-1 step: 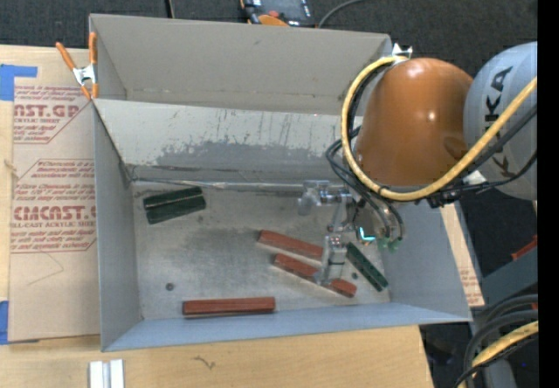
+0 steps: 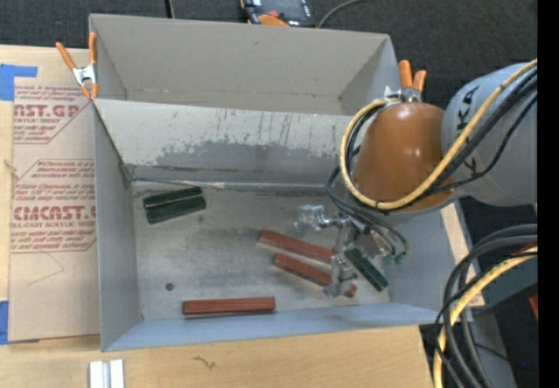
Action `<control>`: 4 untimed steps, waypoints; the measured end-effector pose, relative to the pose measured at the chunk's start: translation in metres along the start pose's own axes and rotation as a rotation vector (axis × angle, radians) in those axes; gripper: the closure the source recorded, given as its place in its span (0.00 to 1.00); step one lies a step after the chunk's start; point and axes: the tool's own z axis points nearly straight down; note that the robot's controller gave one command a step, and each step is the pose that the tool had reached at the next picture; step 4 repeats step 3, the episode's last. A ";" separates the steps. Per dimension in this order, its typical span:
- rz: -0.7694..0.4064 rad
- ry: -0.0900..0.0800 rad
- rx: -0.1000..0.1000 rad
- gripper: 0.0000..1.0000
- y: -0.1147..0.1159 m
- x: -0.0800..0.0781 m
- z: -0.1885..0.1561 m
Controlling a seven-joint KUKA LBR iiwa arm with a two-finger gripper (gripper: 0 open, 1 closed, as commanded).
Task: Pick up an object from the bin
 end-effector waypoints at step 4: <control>-0.070 -0.014 0.005 1.00 -0.031 -0.041 -0.082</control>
Offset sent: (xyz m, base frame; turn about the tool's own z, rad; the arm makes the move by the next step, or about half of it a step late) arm 0.0569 -0.0330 -0.0615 -0.0837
